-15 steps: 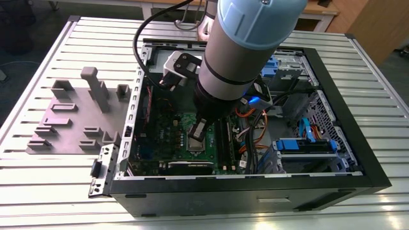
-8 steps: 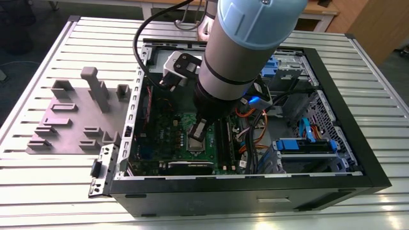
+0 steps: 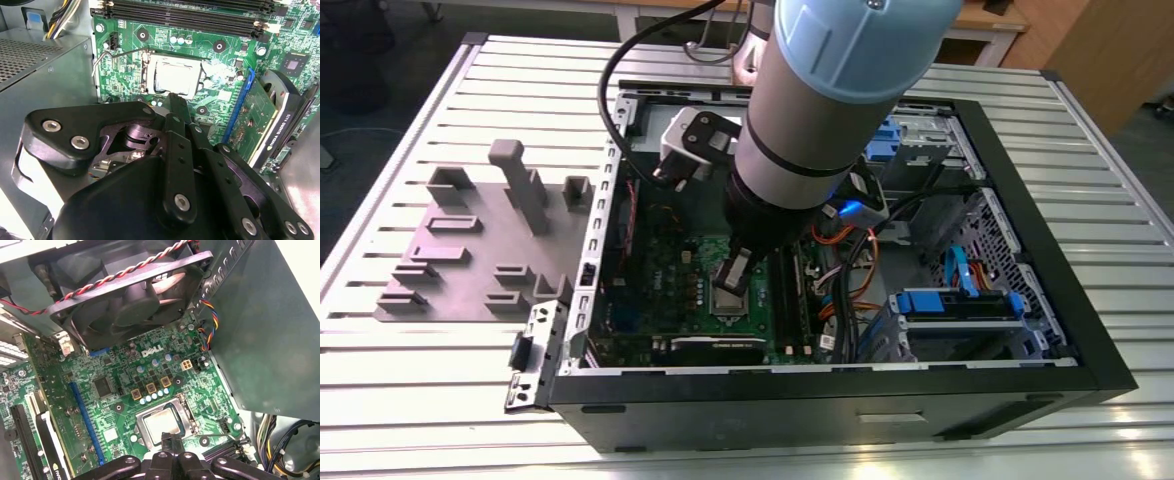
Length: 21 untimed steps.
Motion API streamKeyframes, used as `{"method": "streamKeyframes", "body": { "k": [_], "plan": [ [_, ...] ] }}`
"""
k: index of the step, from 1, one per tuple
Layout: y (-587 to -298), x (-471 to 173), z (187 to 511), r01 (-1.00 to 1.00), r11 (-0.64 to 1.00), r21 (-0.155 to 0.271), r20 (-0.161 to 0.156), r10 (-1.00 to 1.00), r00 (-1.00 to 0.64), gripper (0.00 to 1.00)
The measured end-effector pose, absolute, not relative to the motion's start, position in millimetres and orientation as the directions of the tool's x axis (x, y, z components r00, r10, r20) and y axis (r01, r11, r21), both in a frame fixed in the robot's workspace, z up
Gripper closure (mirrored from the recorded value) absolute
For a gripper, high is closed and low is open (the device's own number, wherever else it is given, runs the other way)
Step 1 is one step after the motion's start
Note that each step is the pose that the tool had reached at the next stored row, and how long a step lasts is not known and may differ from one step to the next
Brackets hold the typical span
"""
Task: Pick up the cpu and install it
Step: 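Install the first cpu locking lever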
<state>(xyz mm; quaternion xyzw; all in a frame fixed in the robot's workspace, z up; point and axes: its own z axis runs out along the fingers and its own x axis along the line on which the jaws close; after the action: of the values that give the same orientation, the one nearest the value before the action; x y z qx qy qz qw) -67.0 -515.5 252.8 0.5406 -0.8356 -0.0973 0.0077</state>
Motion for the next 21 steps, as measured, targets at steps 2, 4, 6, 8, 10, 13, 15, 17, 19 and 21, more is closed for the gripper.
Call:
{"method": "streamKeyframes", "body": {
  "k": [2, 4, 6, 8, 10, 13, 15, 17, 19, 21],
  "plan": [
    [-515.5, -67.0, 252.8, -0.903, 0.395, 0.171, -0.092, -0.906, -0.413, 0.89],
    [-515.5, -67.0, 252.8, -0.904, 0.393, 0.171, -0.092, -0.907, -0.412, 0.89],
    [-515.5, -67.0, 252.8, -0.904, 0.391, 0.171, -0.092, -0.907, -0.410, 0.89],
    [-515.5, -67.0, 252.8, -0.905, 0.389, 0.171, -0.092, -0.908, -0.408, 0.89],
    [-515.5, -66.9, 252.6, -0.907, 0.387, 0.166, -0.095, -0.909, -0.405, 0.89],
    [-515.4, -67.5, 252.4, -0.914, 0.384, 0.133, -0.115, -0.910, -0.399, 0.89],
    [-515.4, -67.7, 251.9, -0.918, 0.379, 0.112, -0.126, -0.911, -0.392, 0.89],
    [-515.4, -67.6, 251.0, -0.927, 0.359, 0.107, -0.128, -0.920, -0.371, 0.89],
    [-515.4, -67.7, 250.3, -0.937, 0.334, 0.104, -0.129, -0.930, -0.345, 0.89],
    [-515.5, -67.7, 249.4, -0.946, 0.307, 0.101, -0.130, -0.939, -0.318, 0.89]
  ]
}}
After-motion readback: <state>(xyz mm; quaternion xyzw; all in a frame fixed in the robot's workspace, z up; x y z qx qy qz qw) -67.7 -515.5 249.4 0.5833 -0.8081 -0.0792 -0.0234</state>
